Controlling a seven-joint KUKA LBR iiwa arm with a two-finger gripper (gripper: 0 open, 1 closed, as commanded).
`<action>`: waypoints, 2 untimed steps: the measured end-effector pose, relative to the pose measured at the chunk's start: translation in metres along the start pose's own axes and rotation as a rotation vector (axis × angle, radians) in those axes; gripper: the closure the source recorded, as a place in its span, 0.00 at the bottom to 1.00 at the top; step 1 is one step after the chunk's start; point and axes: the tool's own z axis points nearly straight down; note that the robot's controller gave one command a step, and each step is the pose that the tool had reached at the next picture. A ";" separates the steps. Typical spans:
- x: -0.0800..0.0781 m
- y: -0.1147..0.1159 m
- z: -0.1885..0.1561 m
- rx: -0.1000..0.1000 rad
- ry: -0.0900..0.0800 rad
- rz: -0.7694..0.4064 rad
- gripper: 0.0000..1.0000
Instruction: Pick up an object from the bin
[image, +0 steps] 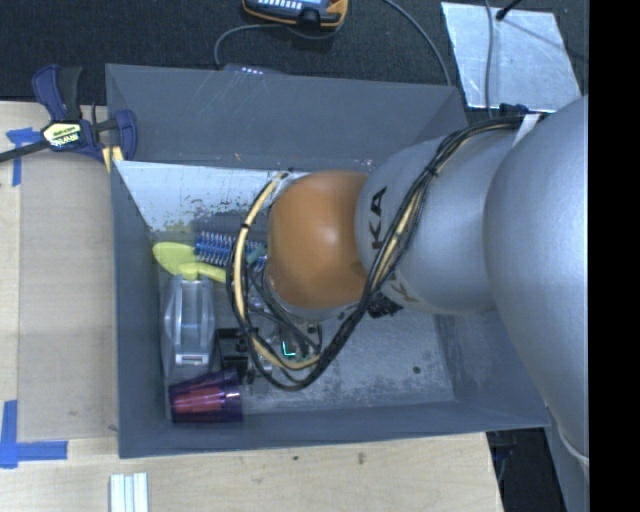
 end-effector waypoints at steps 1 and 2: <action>-0.002 0.002 -0.060 -0.002 -0.005 0.017 0.00; -0.007 0.001 -0.050 -0.007 -0.022 0.053 0.00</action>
Offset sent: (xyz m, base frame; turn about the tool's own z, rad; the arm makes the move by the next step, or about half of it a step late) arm 0.0053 -0.0074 -0.0579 0.1242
